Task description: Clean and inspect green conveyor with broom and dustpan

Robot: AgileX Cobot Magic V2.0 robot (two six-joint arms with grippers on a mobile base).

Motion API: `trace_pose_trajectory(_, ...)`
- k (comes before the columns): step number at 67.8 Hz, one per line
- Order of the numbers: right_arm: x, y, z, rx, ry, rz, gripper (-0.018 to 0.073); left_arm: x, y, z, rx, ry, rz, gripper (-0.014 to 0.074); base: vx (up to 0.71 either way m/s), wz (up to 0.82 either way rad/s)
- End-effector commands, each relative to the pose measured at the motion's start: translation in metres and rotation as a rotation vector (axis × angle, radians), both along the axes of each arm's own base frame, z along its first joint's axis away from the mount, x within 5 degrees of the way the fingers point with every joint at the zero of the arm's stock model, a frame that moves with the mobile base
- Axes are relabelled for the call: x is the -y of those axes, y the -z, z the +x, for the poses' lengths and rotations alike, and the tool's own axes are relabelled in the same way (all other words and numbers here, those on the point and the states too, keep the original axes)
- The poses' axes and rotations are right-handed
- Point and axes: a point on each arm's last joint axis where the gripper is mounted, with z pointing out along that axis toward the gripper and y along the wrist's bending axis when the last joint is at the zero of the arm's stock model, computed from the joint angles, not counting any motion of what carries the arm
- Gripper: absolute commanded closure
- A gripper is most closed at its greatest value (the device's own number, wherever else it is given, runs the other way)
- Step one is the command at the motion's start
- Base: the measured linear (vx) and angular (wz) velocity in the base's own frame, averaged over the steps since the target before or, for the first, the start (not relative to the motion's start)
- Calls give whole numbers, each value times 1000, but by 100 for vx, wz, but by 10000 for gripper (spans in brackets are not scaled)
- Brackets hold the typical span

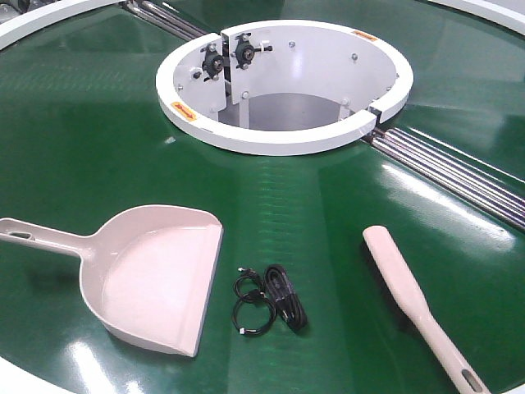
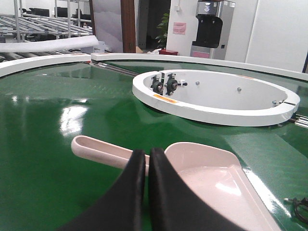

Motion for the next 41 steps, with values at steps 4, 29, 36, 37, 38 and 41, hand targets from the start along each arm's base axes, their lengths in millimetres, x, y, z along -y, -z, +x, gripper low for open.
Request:
trace_pose_trajectory(4, 0, 0, -1, 63, -1, -18, 568, 0, 2, 0, 60, 0, -24, 603, 0, 0)
trace_pose_trajectory(29, 0, 0, -1, 63, -1, -18, 568, 0, 2, 0, 60, 0, -24, 603, 0, 0)
trace_pose_trajectory(36, 0, 0, -1, 63, -1, -18, 568, 0, 2, 0, 60, 0, -24, 603, 0, 0)
trace_pose_trajectory(37, 0, 0, -1, 63, -1, -18, 568, 0, 2, 0, 60, 0, -24, 603, 0, 0)
trace_pose_trajectory(38, 0, 0, -1, 63, -1, -18, 568, 0, 2, 0, 60, 0, -24, 603, 0, 0)
trace_pose_trajectory(41, 0, 0, -1, 63, -1, -18, 568, 0, 2, 0, 60, 0, -24, 603, 0, 0)
